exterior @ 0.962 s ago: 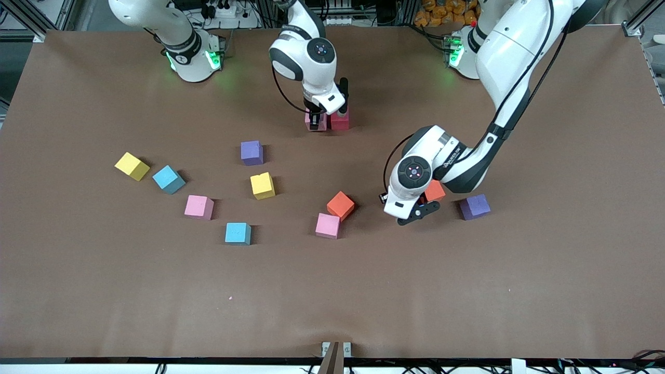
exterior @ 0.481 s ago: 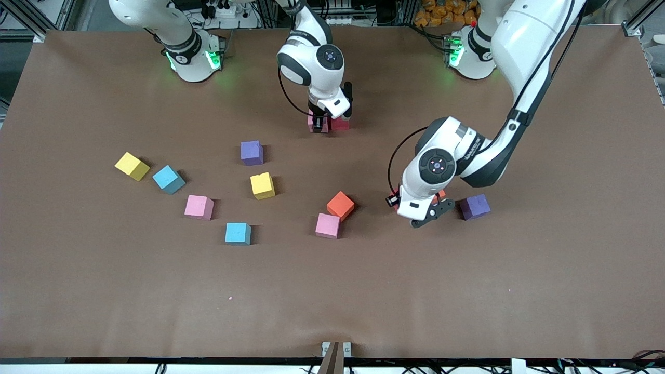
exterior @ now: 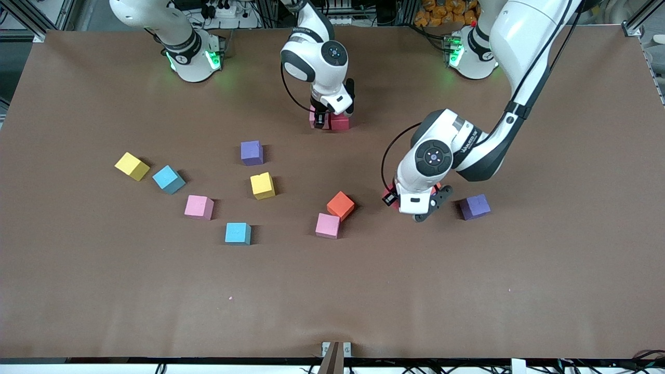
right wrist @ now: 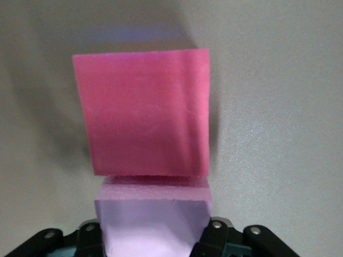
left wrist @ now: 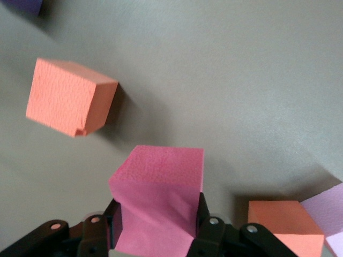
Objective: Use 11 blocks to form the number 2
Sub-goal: 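Lift the pink cube with the left gripper while the right gripper opens and withdraws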
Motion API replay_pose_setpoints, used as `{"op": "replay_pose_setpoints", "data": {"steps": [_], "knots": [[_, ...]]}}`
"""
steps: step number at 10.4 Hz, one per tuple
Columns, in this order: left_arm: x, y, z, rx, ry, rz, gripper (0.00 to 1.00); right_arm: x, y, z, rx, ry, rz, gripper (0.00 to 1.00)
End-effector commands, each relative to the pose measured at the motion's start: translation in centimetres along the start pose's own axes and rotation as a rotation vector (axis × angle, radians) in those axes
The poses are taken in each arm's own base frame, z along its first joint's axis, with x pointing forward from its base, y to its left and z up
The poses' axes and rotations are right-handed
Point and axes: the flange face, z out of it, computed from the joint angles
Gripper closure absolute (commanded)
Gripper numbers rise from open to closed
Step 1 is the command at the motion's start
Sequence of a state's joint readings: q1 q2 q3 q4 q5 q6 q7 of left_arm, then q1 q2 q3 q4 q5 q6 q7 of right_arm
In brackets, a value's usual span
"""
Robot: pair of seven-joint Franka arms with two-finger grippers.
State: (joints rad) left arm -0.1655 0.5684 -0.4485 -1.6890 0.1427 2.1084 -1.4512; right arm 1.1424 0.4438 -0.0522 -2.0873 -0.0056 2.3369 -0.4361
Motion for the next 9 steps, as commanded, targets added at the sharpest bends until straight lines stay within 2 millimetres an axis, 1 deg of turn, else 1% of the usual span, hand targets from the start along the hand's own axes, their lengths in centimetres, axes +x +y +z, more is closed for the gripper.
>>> {"op": "replay_pose_setpoints", "data": {"steps": [1, 2, 4, 5, 7, 8, 9], "knots": [[-1.4, -0.5, -0.7, 0.002, -0.024, -0.153, 0.66, 1.1, -0.1, 0.0, -0.021, -0.012, 0.023, 0.79], [-1.6, -0.5, -0.7, 0.004, -0.024, -0.221, 0.67, 1.2, -0.1, 0.2, -0.020, -0.015, 0.023, 0.79], [-2.3, -0.4, -0.6, 0.006, -0.033, -0.274, 0.68, 1.5, 0.0, 0.1, -0.022, -0.011, 0.023, 0.79], [-2.5, -0.6, -0.2, 0.018, -0.056, -0.334, 0.68, 1.5, 0.1, 0.2, -0.022, -0.013, 0.026, 0.79], [-2.8, -0.8, 0.2, 0.030, -0.066, -0.393, 0.68, 1.6, 0.1, 0.3, -0.022, -0.013, 0.036, 0.77], [-3.0, -0.9, 0.2, 0.032, -0.064, -0.413, 0.68, 1.6, 0.1, 0.3, -0.022, -0.013, 0.036, 0.56], [-3.2, -1.0, -0.4, 0.024, -0.058, -0.422, 0.68, 1.6, 0.1, 0.2, -0.023, -0.010, 0.036, 0.02]]}}
